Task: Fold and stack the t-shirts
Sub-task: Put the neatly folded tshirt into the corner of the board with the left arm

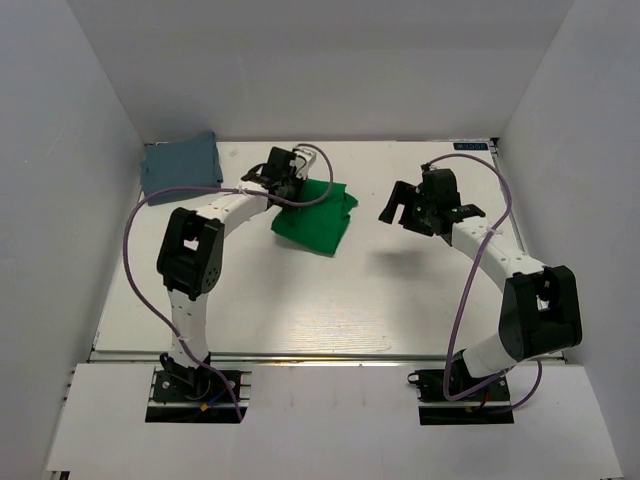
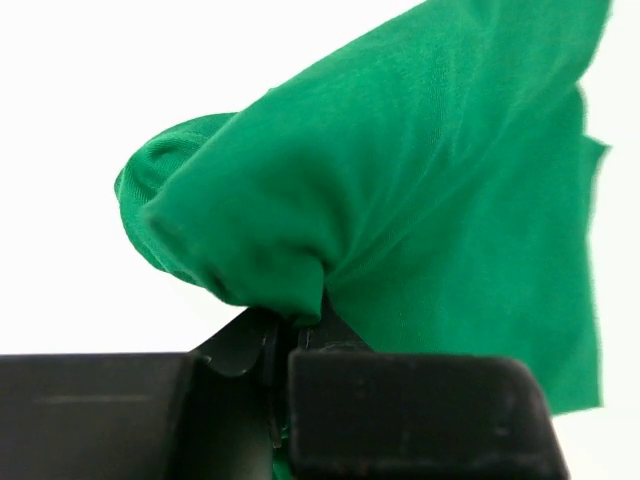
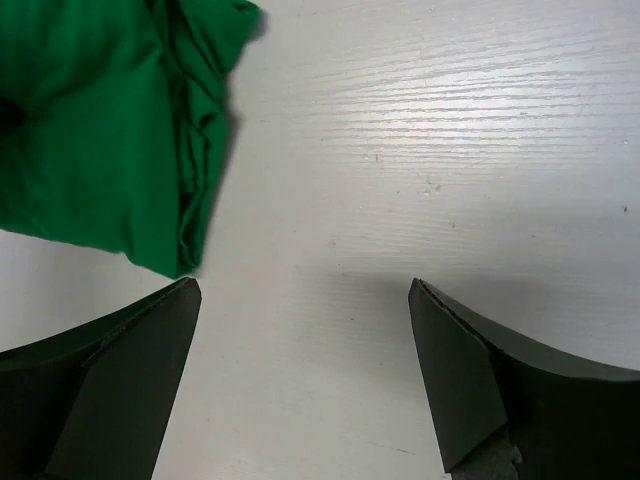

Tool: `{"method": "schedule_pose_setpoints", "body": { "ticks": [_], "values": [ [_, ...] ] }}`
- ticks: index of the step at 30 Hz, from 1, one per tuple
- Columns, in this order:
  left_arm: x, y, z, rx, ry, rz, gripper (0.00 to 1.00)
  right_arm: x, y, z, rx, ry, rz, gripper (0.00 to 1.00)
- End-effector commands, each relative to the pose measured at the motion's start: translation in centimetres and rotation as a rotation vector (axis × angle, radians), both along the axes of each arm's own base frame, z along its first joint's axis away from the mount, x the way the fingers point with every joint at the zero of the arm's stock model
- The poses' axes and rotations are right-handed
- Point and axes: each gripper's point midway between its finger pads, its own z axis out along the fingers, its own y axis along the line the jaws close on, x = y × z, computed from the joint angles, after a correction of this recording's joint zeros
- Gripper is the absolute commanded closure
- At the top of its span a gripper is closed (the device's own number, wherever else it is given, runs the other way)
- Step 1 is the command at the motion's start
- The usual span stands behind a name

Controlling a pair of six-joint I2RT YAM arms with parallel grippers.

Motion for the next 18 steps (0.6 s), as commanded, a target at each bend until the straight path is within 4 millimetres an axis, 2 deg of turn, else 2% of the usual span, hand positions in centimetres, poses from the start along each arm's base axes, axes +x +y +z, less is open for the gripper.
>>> {"method": "schedule_pose_setpoints", "body": {
  "ticks": [1,2,3,4,5,6,8,11,12,14,18],
  "values": [
    [2.9,2.8,9.9,0.061,-0.247,0.018,1.0,0.8,-0.6,1.3,-0.023,-0.057,-0.021,0.1],
    [3.2,3.0,10.8,0.08,-0.261,0.012,1.0,0.7,-0.6,1.1,-0.024,-0.051,-0.021,0.1],
    [3.7,4.1,11.5,0.103,-0.275,0.041,1.0,0.8,-0.7,1.2,-0.026,-0.055,-0.022,0.1],
    [4.2,4.7,11.5,0.116,-0.272,0.06,1.0,0.7,-0.7,0.9,-0.028,-0.046,-0.023,0.1],
    [4.9,5.9,13.0,0.124,-0.291,0.082,1.0,0.8,-0.6,0.6,-0.028,-0.038,-0.019,0.1],
    [5.2,6.1,13.1,0.123,-0.291,0.068,1.0,0.9,-0.4,0.7,-0.023,-0.039,-0.013,0.1],
    [5.8,6.7,14.8,0.132,-0.322,0.04,1.0,0.8,-0.2,0.0,-0.023,-0.016,-0.005,0.1],
    [6.9,8.9,16.0,0.162,-0.35,0.056,1.0,1.0,-0.3,0.1,-0.016,-0.013,-0.007,0.1],
    [7.2,9.6,15.8,0.185,-0.345,0.049,1.0,0.9,-0.1,0.0,-0.016,-0.012,-0.003,0.1],
    [7.6,10.1,16.9,0.195,-0.374,0.048,1.0,0.9,-0.1,-0.1,-0.018,-0.007,-0.001,0.1],
    [8.6,13.2,17.4,0.236,-0.387,0.092,1.0,1.0,-0.2,0.2,-0.022,-0.005,-0.008,0.1]
  ]
}}
